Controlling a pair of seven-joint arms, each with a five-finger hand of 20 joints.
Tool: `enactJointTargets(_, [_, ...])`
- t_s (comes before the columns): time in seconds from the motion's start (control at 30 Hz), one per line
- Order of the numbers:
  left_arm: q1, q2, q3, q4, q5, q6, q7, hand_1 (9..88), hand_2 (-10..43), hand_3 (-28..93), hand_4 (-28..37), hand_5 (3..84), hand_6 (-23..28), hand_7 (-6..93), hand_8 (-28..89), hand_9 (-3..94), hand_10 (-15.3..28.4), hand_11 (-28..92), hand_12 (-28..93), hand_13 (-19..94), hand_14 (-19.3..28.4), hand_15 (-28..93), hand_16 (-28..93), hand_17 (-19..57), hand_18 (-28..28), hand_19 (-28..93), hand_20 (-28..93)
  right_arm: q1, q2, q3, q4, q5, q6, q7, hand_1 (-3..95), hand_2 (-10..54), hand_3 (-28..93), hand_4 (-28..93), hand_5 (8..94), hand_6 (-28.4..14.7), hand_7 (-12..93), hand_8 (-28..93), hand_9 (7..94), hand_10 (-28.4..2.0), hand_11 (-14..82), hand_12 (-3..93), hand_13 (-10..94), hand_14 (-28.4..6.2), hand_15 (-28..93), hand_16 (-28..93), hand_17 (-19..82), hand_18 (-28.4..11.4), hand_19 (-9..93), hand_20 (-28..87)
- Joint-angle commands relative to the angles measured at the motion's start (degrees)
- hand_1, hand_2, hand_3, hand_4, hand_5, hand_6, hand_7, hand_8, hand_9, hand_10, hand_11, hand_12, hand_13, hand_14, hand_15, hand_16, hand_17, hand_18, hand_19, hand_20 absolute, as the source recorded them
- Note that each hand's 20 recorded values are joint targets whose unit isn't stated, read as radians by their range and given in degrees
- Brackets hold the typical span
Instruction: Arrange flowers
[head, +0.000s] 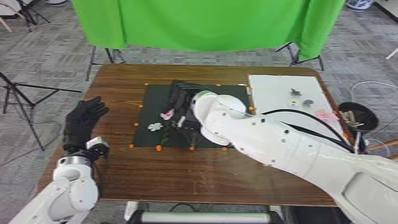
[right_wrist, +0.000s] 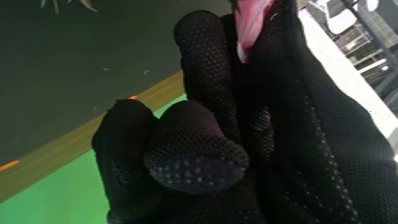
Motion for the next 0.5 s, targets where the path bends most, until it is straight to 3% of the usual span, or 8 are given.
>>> enactJointTargets(0.03, [-1.0, 0.02, 0.8, 0.39, 0.29, -1.07, -0.51, 19.7, 2.4, 71, -28.3, 53.4, 1.8, 18.7, -8, 46.9, 13.4, 21, 14, 40, 16.7, 24, 1, 8.3, 10.4, 8, 16, 1.1, -1.8, -0.8, 2.0, 0.7, 3.3, 0.2, 57.5, -9.5, 60, -19, 82.2, 0.9, 18, 7, 90.2, -12.0, 15.2, 24.3, 94, -1.4, 64, 29, 68, -14.0, 93, 62])
enactJointTargets(0.5, [-3.5, -0.52, 2.69, 1.28, 0.3, -1.8, -0.66, 19.5, 2.5, 71, -28.3, 53.3, 2.0, 18.3, -8, 46.8, 13.5, 21, 14, 40, 16.7, 24, 1, 8.2, 10.5, 8, 16, 1.3, -3.4, -3.4, 3.8, 2.5, 9.3, -0.3, 56.7, -9.0, 60, -21, 81.4, 2.1, 17, 6, 88.4, -11.3, 10.5, 21.1, 94, -1.8, 64, 27, 68, -13.9, 93, 62])
